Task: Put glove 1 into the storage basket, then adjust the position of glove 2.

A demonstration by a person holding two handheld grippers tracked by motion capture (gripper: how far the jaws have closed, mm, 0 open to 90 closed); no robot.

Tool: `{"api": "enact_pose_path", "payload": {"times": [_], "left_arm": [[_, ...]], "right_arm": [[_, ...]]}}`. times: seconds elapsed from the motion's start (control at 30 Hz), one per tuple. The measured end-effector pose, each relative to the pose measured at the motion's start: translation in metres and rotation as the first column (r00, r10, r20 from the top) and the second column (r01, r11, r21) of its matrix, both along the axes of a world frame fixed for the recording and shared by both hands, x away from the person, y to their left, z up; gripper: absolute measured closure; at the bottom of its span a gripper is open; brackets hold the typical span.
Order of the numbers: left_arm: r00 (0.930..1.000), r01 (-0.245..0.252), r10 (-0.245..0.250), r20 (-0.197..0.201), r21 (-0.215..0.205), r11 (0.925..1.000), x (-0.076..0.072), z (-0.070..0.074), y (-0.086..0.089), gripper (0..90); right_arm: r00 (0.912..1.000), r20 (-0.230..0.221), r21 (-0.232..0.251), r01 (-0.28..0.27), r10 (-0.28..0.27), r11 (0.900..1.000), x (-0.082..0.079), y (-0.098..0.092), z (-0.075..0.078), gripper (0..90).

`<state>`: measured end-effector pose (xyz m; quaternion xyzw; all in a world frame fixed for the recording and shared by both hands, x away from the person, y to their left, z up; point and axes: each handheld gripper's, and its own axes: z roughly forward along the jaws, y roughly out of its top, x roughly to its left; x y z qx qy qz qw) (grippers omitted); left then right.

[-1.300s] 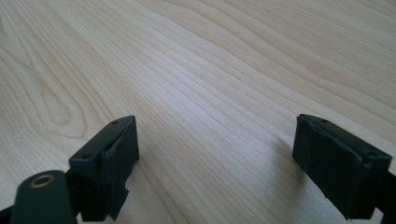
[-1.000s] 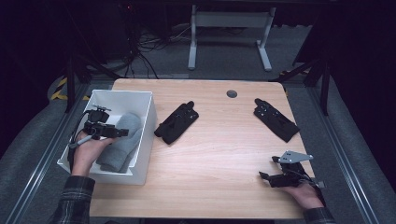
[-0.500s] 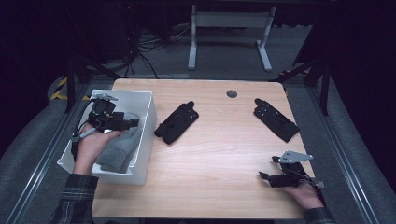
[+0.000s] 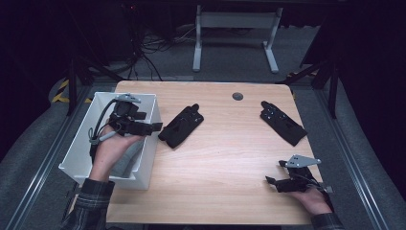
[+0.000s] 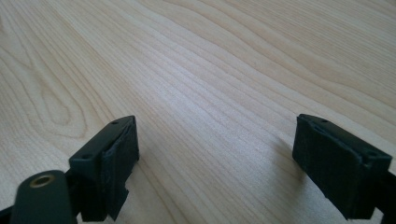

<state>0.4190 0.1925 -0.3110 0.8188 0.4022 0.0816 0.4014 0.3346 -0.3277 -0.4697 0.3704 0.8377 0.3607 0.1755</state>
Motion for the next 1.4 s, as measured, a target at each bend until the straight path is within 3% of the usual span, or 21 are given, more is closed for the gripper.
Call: {"api": "enact_pose_path", "payload": {"times": [0.4,0.73,0.8,0.93,1.0,1.13,1.4], "left_arm": [[0.9930,0.118,-0.118,0.011,-0.013,0.9929,-0.017,-0.008,-0.057,21.6],[0.9833,0.182,-0.182,0.005,-0.001,0.9833,-0.030,-0.034,-0.101,21.6],[0.9795,0.201,-0.201,-0.007,0.035,0.9789,-0.034,-0.046,-0.112,21.5],[0.9753,0.221,-0.220,-0.022,0.056,0.9738,-0.039,-0.063,-0.120,21.5],[0.9762,0.217,-0.216,-0.012,0.086,0.9725,-0.041,-0.075,-0.124,21.5],[0.9794,0.202,-0.201,-0.014,0.103,0.9740,-0.044,-0.096,-0.125,20.9],[0.9858,0.166,-0.168,0.005,0.128,0.9779,-0.053,-0.119,-0.120,19.5]], "right_arm": [[1.0000,0.000,0.000,0.000,0.000,1.000,0.000,0.000,0.000,14.8],[1.0000,0.000,-0.001,-0.001,0.001,1.000,0.000,0.000,0.000,14.8],[1.0000,0.000,0.000,0.000,0.000,1.000,0.000,0.000,0.000,14.7],[1.0000,0.000,0.000,0.000,0.000,1.000,0.000,0.000,0.000,14.8],[1.0000,0.000,0.000,0.000,0.000,1.000,0.000,0.000,0.000,14.8],[1.0000,0.000,-0.002,0.000,0.000,1.000,0.000,0.000,0.000,14.8],[1.0000,0.000,-0.001,0.000,0.000,1.000,0.000,0.000,0.000,14.7]]}}
